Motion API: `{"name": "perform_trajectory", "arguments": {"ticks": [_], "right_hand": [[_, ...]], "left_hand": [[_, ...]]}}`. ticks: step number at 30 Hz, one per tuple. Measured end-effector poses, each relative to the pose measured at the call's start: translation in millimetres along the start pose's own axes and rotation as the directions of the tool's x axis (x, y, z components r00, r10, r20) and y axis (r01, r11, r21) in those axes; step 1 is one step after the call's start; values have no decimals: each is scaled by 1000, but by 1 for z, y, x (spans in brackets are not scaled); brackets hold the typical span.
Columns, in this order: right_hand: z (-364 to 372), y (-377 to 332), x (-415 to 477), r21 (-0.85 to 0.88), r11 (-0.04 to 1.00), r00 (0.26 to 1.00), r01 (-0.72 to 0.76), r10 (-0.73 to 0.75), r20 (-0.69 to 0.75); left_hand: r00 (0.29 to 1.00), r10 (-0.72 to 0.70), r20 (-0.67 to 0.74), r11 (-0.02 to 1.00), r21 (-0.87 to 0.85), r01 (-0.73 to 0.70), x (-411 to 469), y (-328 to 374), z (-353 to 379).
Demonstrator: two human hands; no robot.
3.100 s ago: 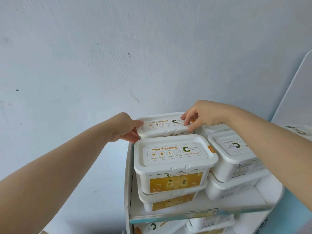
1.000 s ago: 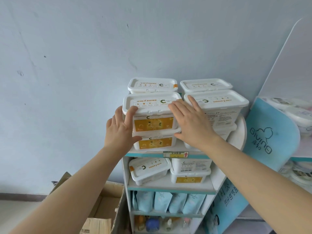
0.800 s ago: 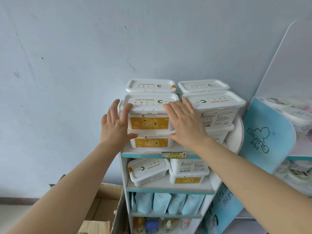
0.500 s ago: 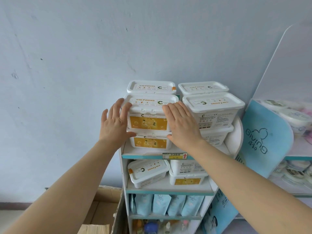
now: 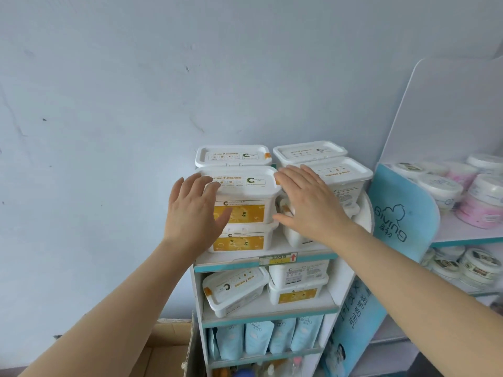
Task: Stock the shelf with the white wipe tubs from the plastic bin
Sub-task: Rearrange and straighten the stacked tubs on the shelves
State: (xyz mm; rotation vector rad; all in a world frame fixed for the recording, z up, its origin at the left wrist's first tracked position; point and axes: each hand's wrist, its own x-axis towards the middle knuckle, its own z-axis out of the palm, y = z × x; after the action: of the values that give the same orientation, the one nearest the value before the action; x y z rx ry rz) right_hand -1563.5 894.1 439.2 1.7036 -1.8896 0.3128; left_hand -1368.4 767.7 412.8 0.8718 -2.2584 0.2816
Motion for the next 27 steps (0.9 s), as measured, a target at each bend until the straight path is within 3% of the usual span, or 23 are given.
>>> {"name": "perform_trajectory", "arguments": {"ticks": [6,10,14,19,23,27], "right_hand": [[-34,61,-31,66,975,977,-212,213,-5],[-32,96,-57,102,935,940,-338,330,88],[-15,118,-70,175,915,929,-364,341,147],[8,137,-66,244,907,939,-343,324,116],[22,151,-56,352,893,960,-280,256,115],[30,162,-47,308,912,963,-269,255,87]], "left_hand": [[994,108,-13,975,-193,-108,11,54,-6],[979,170,112,944,-304,-129,6,101,7],[959,81,271,945,-325,12,7,132,36],[847,-157,509,852,-363,376,13,154,75],[810,-300,503,753,-396,525,20,168,86],[774,-388,501,673,-420,609,21,179,89]]}}
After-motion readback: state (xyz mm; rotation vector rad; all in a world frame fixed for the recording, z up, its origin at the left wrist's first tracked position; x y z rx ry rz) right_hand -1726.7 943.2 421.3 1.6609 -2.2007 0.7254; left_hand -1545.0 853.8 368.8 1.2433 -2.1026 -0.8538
